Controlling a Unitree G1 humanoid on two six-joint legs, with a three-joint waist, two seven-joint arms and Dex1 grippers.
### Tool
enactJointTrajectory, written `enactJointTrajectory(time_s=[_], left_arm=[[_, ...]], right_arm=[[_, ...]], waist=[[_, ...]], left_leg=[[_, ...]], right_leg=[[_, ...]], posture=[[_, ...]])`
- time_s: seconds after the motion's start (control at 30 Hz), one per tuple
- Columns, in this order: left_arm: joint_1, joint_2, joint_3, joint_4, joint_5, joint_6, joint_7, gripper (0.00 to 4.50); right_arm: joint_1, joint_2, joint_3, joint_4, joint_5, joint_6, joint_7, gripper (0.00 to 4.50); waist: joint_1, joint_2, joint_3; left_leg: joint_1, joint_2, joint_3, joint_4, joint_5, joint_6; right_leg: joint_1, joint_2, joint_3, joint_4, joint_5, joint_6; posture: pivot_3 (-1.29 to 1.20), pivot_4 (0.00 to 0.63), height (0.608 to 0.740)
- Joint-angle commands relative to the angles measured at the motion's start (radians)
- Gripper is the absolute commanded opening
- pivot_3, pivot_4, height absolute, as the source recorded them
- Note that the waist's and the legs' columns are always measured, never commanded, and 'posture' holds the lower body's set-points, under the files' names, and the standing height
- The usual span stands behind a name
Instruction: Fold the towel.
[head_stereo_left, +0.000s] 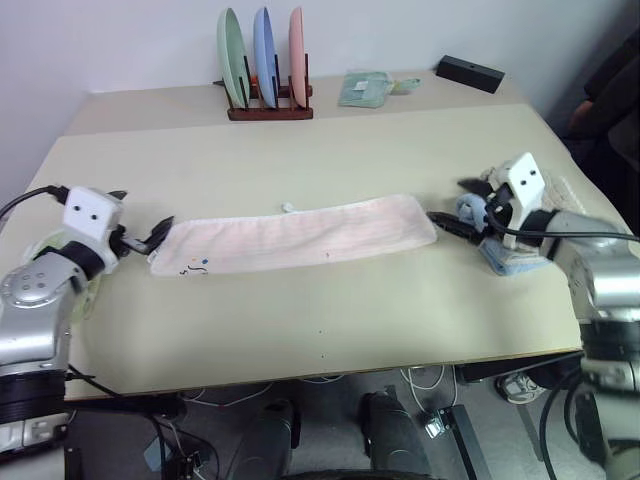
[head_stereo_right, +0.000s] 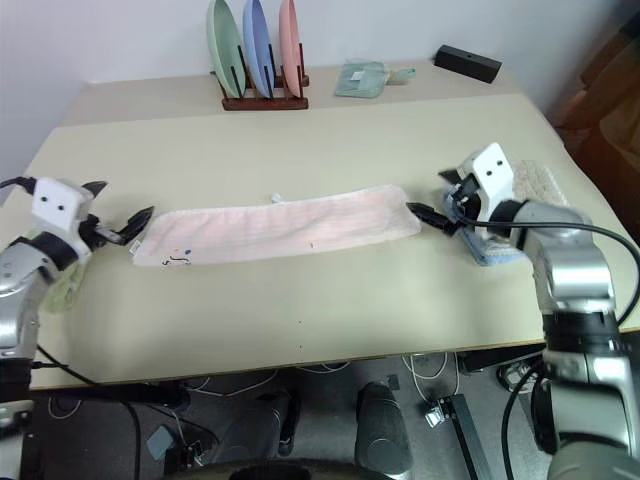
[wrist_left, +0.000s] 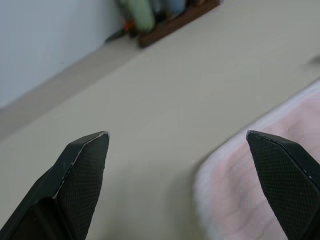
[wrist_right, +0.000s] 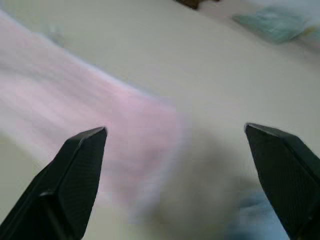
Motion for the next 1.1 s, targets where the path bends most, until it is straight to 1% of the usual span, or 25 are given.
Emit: enactJointTrajectory(time_s=[0.03,0.17,0.3,0.4,0.47,0.67,0.73,0.8,0.87,0.93,1.0,1.1], left_arm=[[0.020,-0.063,-0.141,-0.207,-0.036,0.043,-0.037,4.50],[0.032,-0.146,-0.320,-0.337,-0.006,0.086,-0.047,4.50],[0.042,-0.202,-0.422,-0.373,0.011,0.089,-0.044,4.50],[0.047,-0.219,-0.452,-0.385,0.012,0.082,-0.051,4.50],[0.050,-0.220,-0.452,-0.392,0.008,0.086,-0.051,4.50],[0.061,-0.210,-0.423,-0.395,0.006,0.092,-0.046,4.50],[0.072,-0.205,-0.417,-0.407,0.007,0.095,-0.042,4.50],[0.083,-0.204,-0.411,-0.420,0.004,0.102,-0.034,4.50],[0.093,-0.205,-0.410,-0.431,0.005,0.107,-0.028,4.50],[0.102,-0.208,-0.413,-0.439,0.009,0.111,-0.024,4.50],[0.108,-0.211,-0.417,-0.444,0.013,0.113,-0.020,4.50],[0.111,-0.214,-0.421,-0.446,0.017,0.113,-0.017,4.50]], right_arm=[[0.051,0.110,-0.151,-0.177,0.209,0.327,-0.187,4.49],[0.087,0.248,-0.271,-0.253,0.285,0.540,-0.395,4.49],[0.054,0.383,-0.377,-0.259,0.320,0.661,-0.566,4.49],[0.011,0.466,-0.423,-0.225,0.308,0.698,-0.669,4.49],[-0.019,0.515,-0.440,-0.189,0.303,0.688,-0.716,4.49],[-0.113,0.601,-0.482,-0.016,0.274,0.593,-0.828,4.49],[-0.147,0.619,-0.498,0.049,0.266,0.541,-0.865,3.96],[-0.173,0.625,-0.506,0.085,0.269,0.505,-0.893,3.19],[-0.181,0.622,-0.500,0.108,0.273,0.481,-0.905,2.06],[-0.185,0.617,-0.494,0.124,0.279,0.459,-0.915,1.12],[-0.190,0.610,-0.493,0.123,0.291,0.447,-0.924,0.07],[-0.186,0.579,-0.490,0.087,0.311,0.447,-0.924,0.03]], waist=[[0.012,0.000,0.000],[0.019,0.000,0.000],[0.016,0.000,-0.001],[0.012,0.001,-0.001],[0.013,0.001,-0.001],[0.011,0.001,-0.002],[0.008,0.001,-0.002],[0.008,0.001,-0.002],[0.008,0.001,-0.003],[0.008,0.001,-0.002],[0.008,0.001,-0.003],[0.011,0.001,-0.003]], left_leg=[[0.000,0.000,0.001,0.001,0.000,0.000],[0.000,0.000,0.003,0.002,0.000,0.000],[0.000,0.000,0.003,0.002,0.000,0.000],[0.001,0.001,0.005,0.001,0.000,0.000],[0.001,0.002,0.006,0.001,0.000,0.000],[0.002,0.002,0.006,0.001,0.000,0.000],[0.003,0.003,0.006,0.001,0.000,0.000],[0.003,0.003,0.007,0.001,0.000,0.000],[0.003,0.003,0.007,0.001,0.000,0.000],[0.003,0.003,0.007,0.001,0.000,0.000],[0.003,0.003,0.007,0.001,0.000,0.000],[0.003,0.003,0.007,0.001,0.000,0.000]], right_leg=[[0.000,0.000,0.001,0.000,0.000,0.000],[0.000,0.002,0.003,-0.001,0.002,-0.001],[0.000,0.004,0.004,-0.001,0.002,-0.001],[0.000,0.006,0.006,-0.001,0.003,-0.002],[-0.001,0.007,0.006,-0.001,0.003,-0.002],[0.000,0.008,0.006,-0.001,0.003,-0.003],[0.000,0.009,0.006,-0.001,0.003,-0.003],[0.000,0.009,0.006,-0.001,0.003,-0.003],[0.000,0.009,0.007,-0.001,0.003,-0.003],[0.000,0.009,0.007,-0.001,0.003,-0.003],[0.001,0.009,0.007,-0.001,0.003,-0.003],[0.001,0.009,0.007,-0.001,0.003,-0.003]], posture=[[0.00,0.150,0.736],[0.00,0.150,0.736],[0.00,0.150,0.736],[0.00,0.150,0.736],[0.00,0.150,0.736],[0.00,0.150,0.736],[0.00,0.150,0.736],[0.00,0.150,0.736],[0.00,0.150,0.736],[0.00,0.150,0.736],[0.00,0.150,0.736],[0.00,0.150,0.736]])
